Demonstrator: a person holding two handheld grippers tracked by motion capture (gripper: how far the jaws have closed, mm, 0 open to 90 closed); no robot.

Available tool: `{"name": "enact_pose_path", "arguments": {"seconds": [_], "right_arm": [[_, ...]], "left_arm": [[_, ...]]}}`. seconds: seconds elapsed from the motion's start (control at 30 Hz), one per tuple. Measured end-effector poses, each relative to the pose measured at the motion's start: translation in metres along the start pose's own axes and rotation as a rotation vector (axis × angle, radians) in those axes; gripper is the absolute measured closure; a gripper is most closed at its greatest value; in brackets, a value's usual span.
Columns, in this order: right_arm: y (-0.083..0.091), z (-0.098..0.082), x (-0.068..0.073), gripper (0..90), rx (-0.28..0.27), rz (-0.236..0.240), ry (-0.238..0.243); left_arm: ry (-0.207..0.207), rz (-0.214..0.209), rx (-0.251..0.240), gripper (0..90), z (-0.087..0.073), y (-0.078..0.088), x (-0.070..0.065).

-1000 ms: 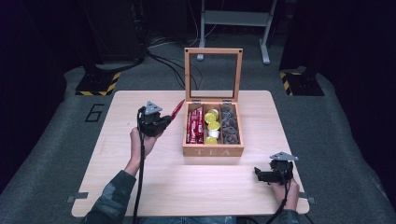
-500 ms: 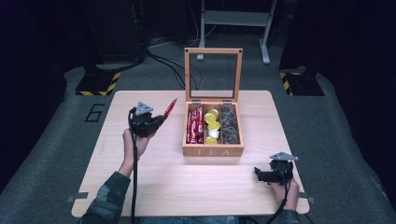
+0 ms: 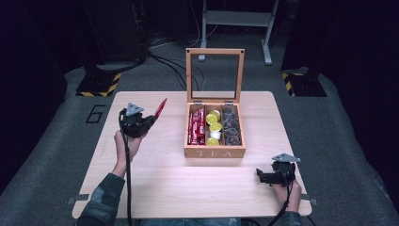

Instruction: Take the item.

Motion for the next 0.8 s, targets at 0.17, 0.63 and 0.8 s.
{"name": "enact_pose_path", "arguments": {"seconds": [0.17, 0.63, 0.8], "right_arm": [[0.0, 0.0, 0.0, 1.5, 0.001, 0.0, 0.0], [0.0, 0.0, 0.0, 1.5, 0.001, -0.001, -0.001], [0.0, 0.0, 0.0, 1.5, 0.001, -0.001, -0.001]], "left_arm": [[0.029, 0.026, 0.01, 85.8, -0.009, -0.002, 0.016], [0.114, 0.07, 0.042, 85.8, -0.037, -0.01, 0.051], [0.149, 0.068, 0.051, 85.9, -0.043, -0.014, 0.059]]}}
Point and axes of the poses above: each handheld gripper's, and its own axes: y roughly backward along the jaws, z roughly out of its top, x roughly to its left, the point moved 9 cm from there along -y, roughly forward along the jaws, and after that the axes turned 5 degrees about y, right-handed, at the moved point
